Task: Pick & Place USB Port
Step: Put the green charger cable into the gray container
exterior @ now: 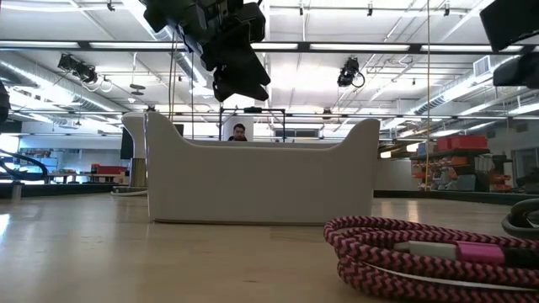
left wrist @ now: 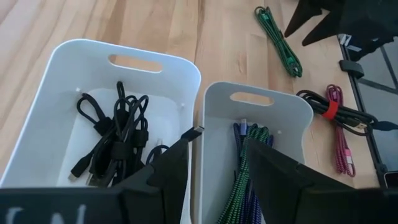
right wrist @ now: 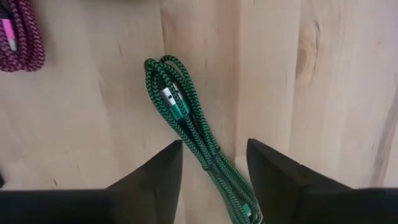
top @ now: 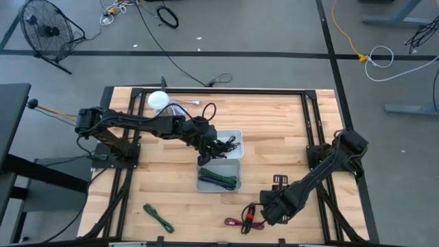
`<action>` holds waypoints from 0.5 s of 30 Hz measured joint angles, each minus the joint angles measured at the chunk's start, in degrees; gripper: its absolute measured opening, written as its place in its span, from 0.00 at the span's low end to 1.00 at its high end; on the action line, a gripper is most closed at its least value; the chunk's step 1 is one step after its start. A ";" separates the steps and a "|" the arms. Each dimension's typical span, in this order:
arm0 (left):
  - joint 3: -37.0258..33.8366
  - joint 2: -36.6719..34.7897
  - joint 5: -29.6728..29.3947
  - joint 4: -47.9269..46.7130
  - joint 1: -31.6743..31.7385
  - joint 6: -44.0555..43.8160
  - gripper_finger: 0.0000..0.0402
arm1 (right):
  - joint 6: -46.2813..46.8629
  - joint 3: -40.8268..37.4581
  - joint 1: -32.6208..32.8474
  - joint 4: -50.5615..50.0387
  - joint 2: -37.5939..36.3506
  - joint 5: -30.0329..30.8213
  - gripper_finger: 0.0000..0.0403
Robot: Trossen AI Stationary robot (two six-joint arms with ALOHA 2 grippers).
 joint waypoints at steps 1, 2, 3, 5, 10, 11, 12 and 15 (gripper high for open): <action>0.00 0.00 0.00 0.00 0.00 0.00 0.42 | -0.04 0.00 0.00 0.11 0.16 0.00 0.46; 0.00 0.00 0.00 0.00 0.00 0.00 0.42 | -0.20 0.00 0.00 0.24 0.24 -0.02 0.48; 0.00 0.00 0.00 0.00 0.00 0.02 0.42 | -0.43 0.00 0.00 0.39 0.28 0.00 0.49; 0.00 0.00 0.00 0.00 0.00 0.02 0.42 | -0.61 0.00 0.00 0.81 0.33 0.00 0.51; 0.00 0.00 0.00 0.00 0.00 0.02 0.42 | -1.63 0.00 0.39 4.00 0.33 0.26 0.52; 0.00 0.00 -0.02 0.02 0.00 0.02 0.42 | -1.72 0.00 0.57 4.63 0.33 0.26 0.52; -0.02 0.00 0.00 0.00 0.00 0.04 0.42 | -1.74 0.00 0.72 4.88 0.33 0.26 0.52; -0.02 0.01 -0.02 0.00 0.00 0.09 0.42 | -1.36 -0.01 1.18 4.85 0.33 0.38 0.51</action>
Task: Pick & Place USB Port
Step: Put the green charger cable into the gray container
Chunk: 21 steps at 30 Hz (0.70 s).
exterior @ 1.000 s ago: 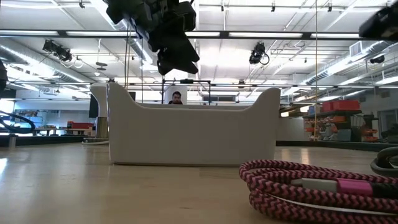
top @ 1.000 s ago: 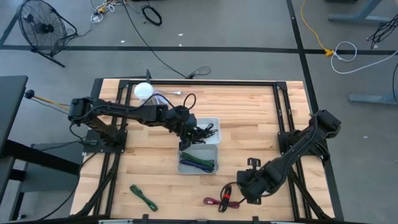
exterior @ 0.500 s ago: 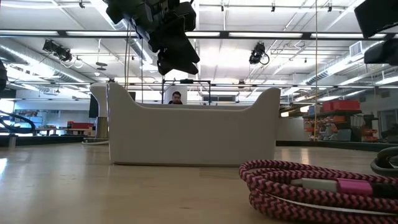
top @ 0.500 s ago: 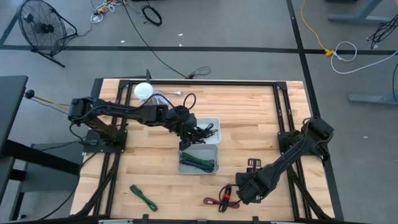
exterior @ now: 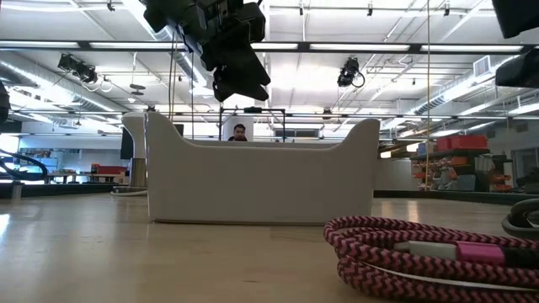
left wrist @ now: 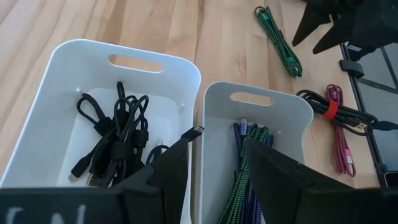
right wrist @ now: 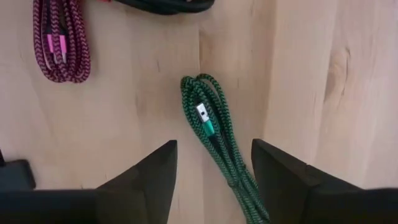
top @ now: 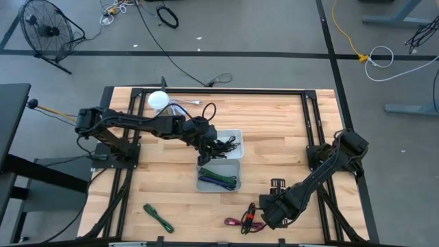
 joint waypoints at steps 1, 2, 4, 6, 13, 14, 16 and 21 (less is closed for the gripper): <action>0.00 -0.01 0.00 0.02 0.00 0.01 0.42 | 0.51 -0.28 0.19 0.59 -0.01 0.34 0.51; 0.00 -0.01 0.00 0.01 0.00 0.03 0.42 | 1.06 -0.99 0.34 1.92 -0.02 0.40 0.51; 0.00 -0.01 0.00 0.00 0.00 0.04 0.42 | 1.76 -3.18 0.54 5.27 0.00 0.22 0.51; 0.00 -0.01 0.00 0.00 0.00 0.04 0.42 | 1.84 -5.58 0.61 8.60 0.01 -1.48 0.51; 0.00 0.01 -0.55 0.02 0.00 0.09 0.42 | 3.52 -9.31 0.50 10.12 0.00 -1.64 0.52; 0.00 0.01 -0.74 0.02 0.00 0.11 0.42 | 3.28 -9.38 0.50 9.99 0.00 -1.41 0.52; 0.00 0.01 -1.09 0.02 0.00 0.11 0.42 | 2.66 -9.38 0.50 10.12 0.00 -0.47 0.52; 0.00 0.01 -1.73 0.02 0.00 0.09 0.42 | 2.27 -9.38 0.50 11.03 0.00 1.70 0.46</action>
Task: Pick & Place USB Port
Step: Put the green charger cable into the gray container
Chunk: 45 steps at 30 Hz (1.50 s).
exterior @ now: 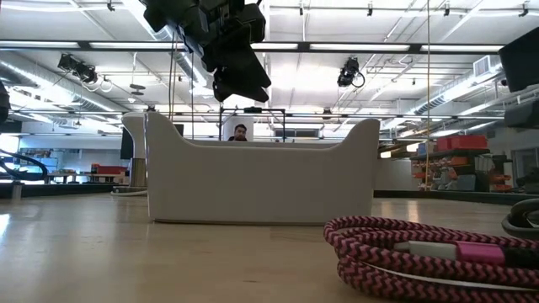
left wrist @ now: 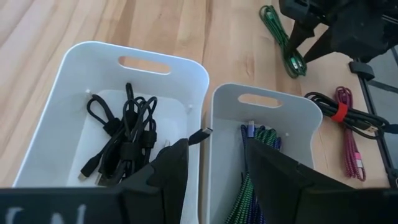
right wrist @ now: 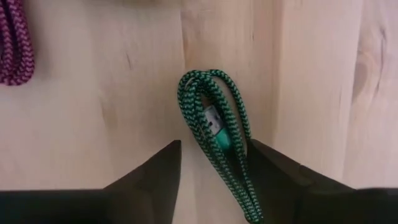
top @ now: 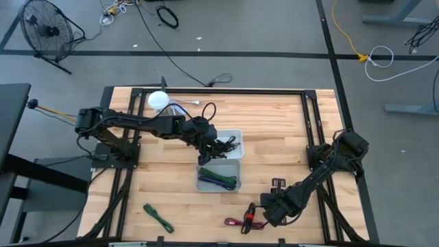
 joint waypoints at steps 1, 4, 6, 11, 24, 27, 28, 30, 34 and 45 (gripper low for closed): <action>0.00 0.00 -0.02 -0.02 0.00 0.01 0.42 | 0.15 0.00 0.00 -0.03 0.00 0.00 0.43; 0.00 0.00 -0.02 0.00 0.00 0.01 0.42 | 0.70 0.00 -0.02 -0.30 0.00 -0.36 0.30; 0.00 0.00 -0.02 0.00 0.00 0.00 0.42 | 0.70 0.00 -0.02 -0.62 0.00 -0.88 0.16; 0.00 0.00 -0.02 -0.01 0.00 0.00 0.42 | -0.48 0.04 -0.03 -0.17 -0.20 -2.61 0.04; 0.00 0.00 0.00 0.00 0.00 0.44 0.42 | -4.13 13.58 -0.04 -18.63 -4.47 -0.16 0.00; 0.00 0.00 0.00 0.00 0.00 0.44 0.42 | -5.06 19.97 -0.04 -24.24 -5.93 5.39 0.00; 0.00 0.00 0.00 0.00 0.00 0.43 0.42 | -5.48 21.75 -0.04 -25.87 -6.27 7.40 0.00; 0.00 0.00 -0.02 0.00 0.00 0.42 0.42 | -6.43 25.53 -0.07 -26.93 -6.97 11.71 0.00; 0.00 0.00 -0.23 0.00 0.00 0.42 0.42 | -10.14 30.94 -0.14 -26.14 -8.38 21.74 0.00; -0.01 0.00 -0.39 0.13 0.00 0.42 0.42 | -29.54 30.90 -6.45 -5.99 -8.35 29.64 0.00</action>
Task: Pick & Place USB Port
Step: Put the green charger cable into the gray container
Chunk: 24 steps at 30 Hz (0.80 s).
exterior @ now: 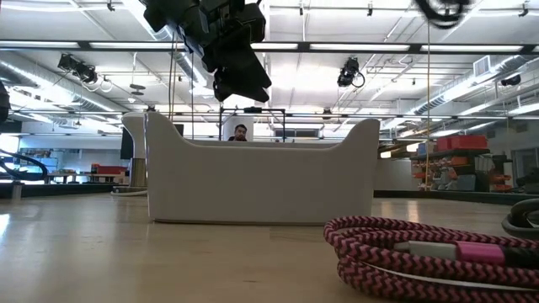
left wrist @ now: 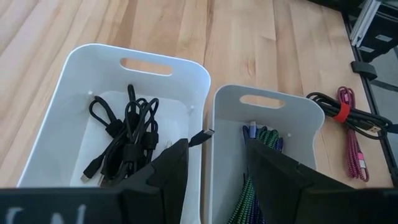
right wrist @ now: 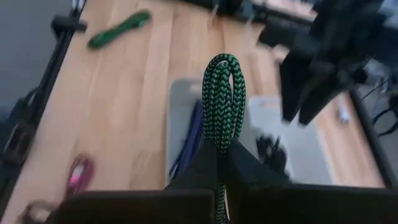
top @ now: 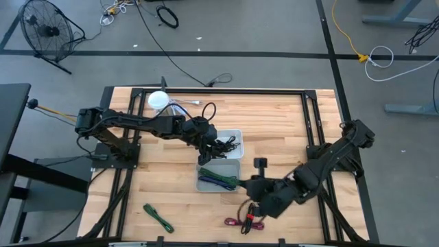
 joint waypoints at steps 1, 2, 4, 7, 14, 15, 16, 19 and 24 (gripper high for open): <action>0.00 0.00 -0.01 0.00 0.00 0.00 0.42 | -1.22 -0.22 -0.77 2.15 0.00 0.12 0.00; -0.01 0.00 0.00 -0.01 0.00 0.00 0.42 | -2.42 -0.67 -1.58 4.90 -0.04 0.08 0.00; 0.01 0.00 0.00 0.00 0.00 0.02 0.42 | -5.13 -2.33 -3.12 10.93 -0.09 -1.12 0.00; -0.01 0.00 -0.01 0.00 0.00 0.00 0.42 | -10.46 -5.35 -5.37 19.88 -0.02 -7.10 0.00; -0.01 0.00 -0.02 0.00 0.00 1.33 0.42 | -13.47 -14.38 -10.58 36.76 -0.02 -13.89 0.00; -0.01 0.00 -0.02 0.00 0.00 1.33 0.42 | -13.54 -15.75 -11.28 38.90 -0.02 -14.06 0.00; -0.01 0.00 -0.02 0.00 0.00 1.37 0.42 | -13.55 -17.19 -11.96 40.99 -0.02 -14.01 0.00; -0.01 0.00 -0.02 0.00 0.00 1.47 0.42 | -13.14 -21.23 -13.93 46.51 -0.02 -15.98 0.00; -0.01 0.00 -0.02 -0.08 0.00 1.53 0.42 | -11.26 -26.62 -16.86 52.83 -0.02 -20.18 0.00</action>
